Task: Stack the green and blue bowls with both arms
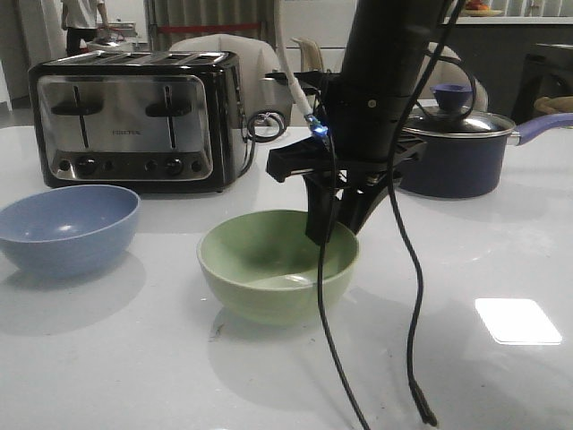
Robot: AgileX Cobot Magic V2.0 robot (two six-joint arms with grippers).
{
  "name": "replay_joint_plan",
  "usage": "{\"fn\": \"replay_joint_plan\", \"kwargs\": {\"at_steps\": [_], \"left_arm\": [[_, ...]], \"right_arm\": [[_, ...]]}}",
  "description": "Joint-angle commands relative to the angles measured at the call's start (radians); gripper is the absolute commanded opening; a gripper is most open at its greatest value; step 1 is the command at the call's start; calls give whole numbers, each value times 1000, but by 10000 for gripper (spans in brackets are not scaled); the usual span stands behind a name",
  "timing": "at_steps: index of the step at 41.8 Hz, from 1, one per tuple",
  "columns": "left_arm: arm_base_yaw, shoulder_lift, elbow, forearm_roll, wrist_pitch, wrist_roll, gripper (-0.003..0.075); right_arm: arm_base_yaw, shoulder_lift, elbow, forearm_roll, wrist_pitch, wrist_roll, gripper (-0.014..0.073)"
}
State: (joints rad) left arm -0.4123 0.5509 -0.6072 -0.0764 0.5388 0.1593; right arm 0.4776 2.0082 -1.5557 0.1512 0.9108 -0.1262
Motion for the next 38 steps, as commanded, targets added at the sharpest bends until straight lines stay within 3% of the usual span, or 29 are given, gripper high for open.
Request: {"fn": "replay_joint_plan", "kwargs": {"at_steps": [1, 15, 38], "left_arm": [[-7, 9, -29, -11, -85, 0, 616], [-7, 9, -29, -11, -85, 0, 616], [-7, 9, -28, -11, -77, 0, 616]], "right_arm": [[-3, -67, -49, 1, 16, -10, 442], [-3, -349, 2, 16, -12, -9, 443], [-3, -1010, 551, -12, -166, -10, 443]]}}
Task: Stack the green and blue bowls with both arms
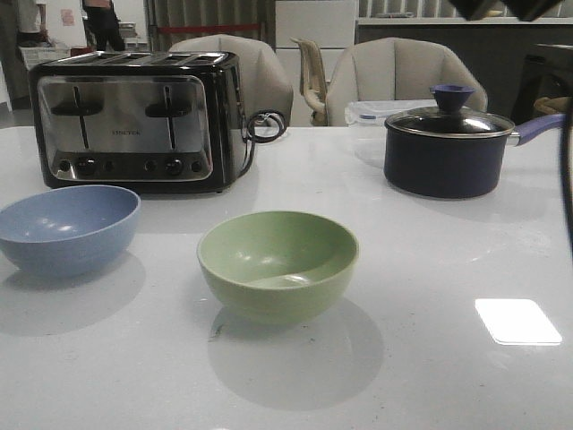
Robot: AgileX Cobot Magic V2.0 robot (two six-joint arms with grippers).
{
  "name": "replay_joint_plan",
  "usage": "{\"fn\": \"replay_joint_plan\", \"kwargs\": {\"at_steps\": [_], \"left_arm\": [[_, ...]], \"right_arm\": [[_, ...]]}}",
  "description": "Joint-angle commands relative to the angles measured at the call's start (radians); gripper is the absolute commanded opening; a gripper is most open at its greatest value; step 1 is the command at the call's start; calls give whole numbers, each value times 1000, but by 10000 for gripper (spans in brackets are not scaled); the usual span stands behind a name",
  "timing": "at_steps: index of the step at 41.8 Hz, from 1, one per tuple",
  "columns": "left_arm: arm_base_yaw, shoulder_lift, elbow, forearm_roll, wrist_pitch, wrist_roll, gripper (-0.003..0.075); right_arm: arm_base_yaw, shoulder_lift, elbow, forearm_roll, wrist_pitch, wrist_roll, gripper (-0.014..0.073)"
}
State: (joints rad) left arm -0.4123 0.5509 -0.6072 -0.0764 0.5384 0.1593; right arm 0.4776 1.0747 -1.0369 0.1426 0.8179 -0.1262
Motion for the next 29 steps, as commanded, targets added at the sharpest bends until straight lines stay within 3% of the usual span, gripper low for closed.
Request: {"fn": "replay_joint_plan", "kwargs": {"at_steps": [1, 18, 29], "left_arm": [[-7, 9, -28, -11, -77, 0, 616], [-7, 19, -39, -11, -68, 0, 616], [-7, 238, -210, 54, 92, 0, 616]], "right_arm": [[-3, -101, 49, -4, -73, -10, 443], [-3, -322, 218, -3, -104, -10, 443], [-3, -325, 218, 1, -103, -10, 443]]}}
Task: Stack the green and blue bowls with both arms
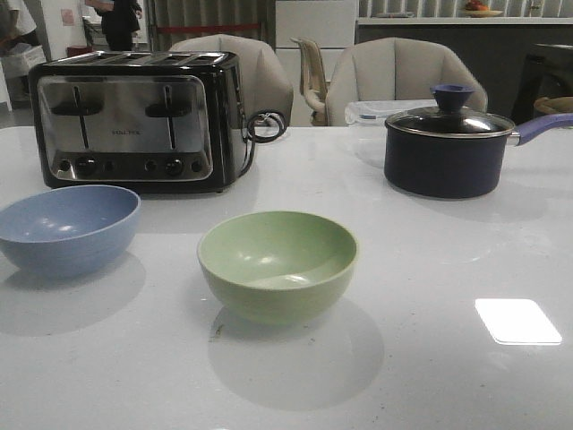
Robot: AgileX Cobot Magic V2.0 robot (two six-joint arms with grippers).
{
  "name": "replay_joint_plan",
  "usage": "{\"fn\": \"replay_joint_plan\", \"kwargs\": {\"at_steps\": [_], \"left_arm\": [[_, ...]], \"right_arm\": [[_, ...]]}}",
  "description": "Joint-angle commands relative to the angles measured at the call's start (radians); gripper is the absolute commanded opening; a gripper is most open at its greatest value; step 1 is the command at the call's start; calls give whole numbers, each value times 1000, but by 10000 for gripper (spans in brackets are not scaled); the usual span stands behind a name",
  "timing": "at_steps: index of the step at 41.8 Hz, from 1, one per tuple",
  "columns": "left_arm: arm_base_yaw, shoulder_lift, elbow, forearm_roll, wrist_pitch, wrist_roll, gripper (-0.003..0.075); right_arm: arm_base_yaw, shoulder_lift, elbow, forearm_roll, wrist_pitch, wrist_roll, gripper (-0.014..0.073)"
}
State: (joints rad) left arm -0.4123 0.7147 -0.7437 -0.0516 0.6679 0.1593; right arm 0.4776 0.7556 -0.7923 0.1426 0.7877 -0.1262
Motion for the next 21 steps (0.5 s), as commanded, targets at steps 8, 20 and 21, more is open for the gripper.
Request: {"fn": "replay_joint_plan", "kwargs": {"at_steps": [8, 20, 21], "left_arm": [[73, 299, -194, 52, -3, 0, 616], [280, 675, -396, -96, 57, -9, 616], [292, 712, -415, -96, 57, -9, 616]], "right_arm": [[-3, -5, -26, 1, -72, -10, 443], [-3, -5, -26, 1, -72, -10, 443], [-3, -5, -26, 1, -72, -10, 443]]}}
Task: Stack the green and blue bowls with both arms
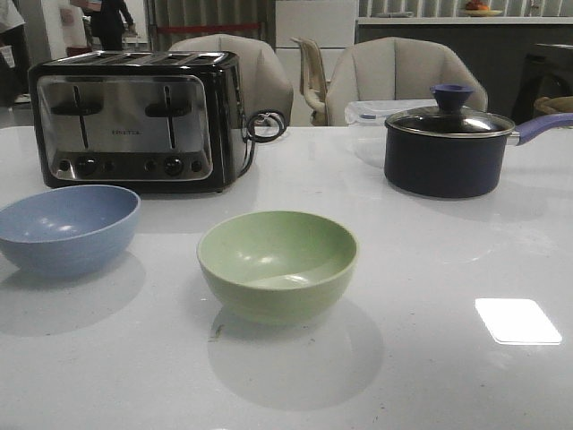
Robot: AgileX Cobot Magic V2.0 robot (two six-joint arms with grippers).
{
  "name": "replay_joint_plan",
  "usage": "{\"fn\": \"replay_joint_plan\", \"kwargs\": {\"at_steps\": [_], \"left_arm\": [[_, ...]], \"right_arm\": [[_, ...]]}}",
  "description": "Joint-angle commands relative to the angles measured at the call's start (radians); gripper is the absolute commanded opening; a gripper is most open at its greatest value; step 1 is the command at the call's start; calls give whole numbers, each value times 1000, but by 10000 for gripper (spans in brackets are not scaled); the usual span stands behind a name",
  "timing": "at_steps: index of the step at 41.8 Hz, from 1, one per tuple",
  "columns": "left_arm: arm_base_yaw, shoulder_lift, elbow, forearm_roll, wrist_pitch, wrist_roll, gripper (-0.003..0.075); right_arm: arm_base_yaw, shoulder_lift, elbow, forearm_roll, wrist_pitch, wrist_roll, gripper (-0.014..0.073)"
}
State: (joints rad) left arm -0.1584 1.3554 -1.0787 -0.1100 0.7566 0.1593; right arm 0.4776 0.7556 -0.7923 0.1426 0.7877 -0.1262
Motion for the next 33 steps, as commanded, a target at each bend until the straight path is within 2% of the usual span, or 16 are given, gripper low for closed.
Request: {"fn": "replay_joint_plan", "kwargs": {"at_steps": [1, 12, 22, 26, 33], "left_arm": [[45, 89, -89, -37, -31, -9, 616], [61, 365, -228, -37, -33, -9, 616], [61, 477, -257, -29, -41, -7, 606], [61, 493, -257, -9, -47, -7, 533], [61, 501, -257, 33, -22, -7, 348]], "right_arm": [[-3, -5, -26, 1, -72, -10, 443], [-3, -5, -26, 1, -72, -10, 443], [-3, -5, -26, 1, -72, -10, 443], [-3, -5, -26, 1, -72, -10, 443], [-3, -5, -26, 1, -72, -10, 443]]}}
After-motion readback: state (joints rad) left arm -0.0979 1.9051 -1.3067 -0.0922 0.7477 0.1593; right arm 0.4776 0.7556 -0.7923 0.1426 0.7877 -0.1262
